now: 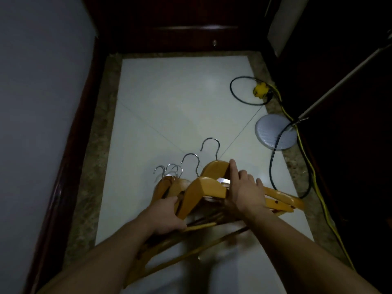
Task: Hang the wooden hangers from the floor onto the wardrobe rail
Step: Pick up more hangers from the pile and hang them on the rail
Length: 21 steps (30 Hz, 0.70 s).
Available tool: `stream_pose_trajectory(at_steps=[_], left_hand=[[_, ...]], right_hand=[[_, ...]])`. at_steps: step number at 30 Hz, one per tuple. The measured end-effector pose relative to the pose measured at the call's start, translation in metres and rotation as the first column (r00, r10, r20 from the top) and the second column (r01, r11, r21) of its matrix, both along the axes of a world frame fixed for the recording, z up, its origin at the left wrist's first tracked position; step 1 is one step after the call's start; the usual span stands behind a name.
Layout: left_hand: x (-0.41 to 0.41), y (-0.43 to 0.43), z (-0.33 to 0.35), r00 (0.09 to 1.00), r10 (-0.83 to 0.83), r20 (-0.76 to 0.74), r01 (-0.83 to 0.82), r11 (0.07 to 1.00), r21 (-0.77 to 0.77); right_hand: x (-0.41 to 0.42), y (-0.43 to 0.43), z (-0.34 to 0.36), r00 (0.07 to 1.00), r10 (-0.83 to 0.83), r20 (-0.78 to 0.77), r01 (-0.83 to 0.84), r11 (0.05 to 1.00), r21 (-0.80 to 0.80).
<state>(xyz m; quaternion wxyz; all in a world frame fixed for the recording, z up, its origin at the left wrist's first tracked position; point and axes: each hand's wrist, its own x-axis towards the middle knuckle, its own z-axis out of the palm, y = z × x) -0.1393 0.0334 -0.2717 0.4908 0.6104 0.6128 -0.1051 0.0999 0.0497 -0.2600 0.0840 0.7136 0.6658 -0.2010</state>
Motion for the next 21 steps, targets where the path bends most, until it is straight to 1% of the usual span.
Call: stream_pose_trajectory(at_steps=[2,6,10,13,17,21], left_hand=[[0.001,0.010,0.025,0.998,-0.057,-0.020,0.057,0.998,0.013],[0.005,0.034,0.099,0.988,-0.129,-0.090,0.140,0.981,0.135],[0.008,0.058,0.160,0.967,-0.176,-0.185,0.224,0.934,0.279],[0.007,0.072,0.198,0.945,-0.162,-0.284,0.267,0.885,0.383],[0.008,0.082,0.245,0.925,-0.131,-0.358,0.285,0.860,0.423],[0.007,0.083,0.308,0.911,-0.125,-0.392,0.301,0.852,0.428]], right_hand=[[-0.001,-0.002,0.020,0.999,-0.031,-0.016,0.031,0.999,0.014],[0.006,0.008,0.087,0.996,-0.080,-0.035,0.083,0.993,0.082],[0.008,0.032,0.156,0.999,-0.035,-0.025,0.040,0.977,0.207],[0.007,0.048,0.202,1.000,-0.005,-0.023,0.011,0.967,0.253],[0.007,0.060,0.256,0.999,0.034,-0.025,-0.026,0.965,0.261],[0.006,0.059,0.320,0.999,0.025,-0.026,-0.017,0.963,0.270]])
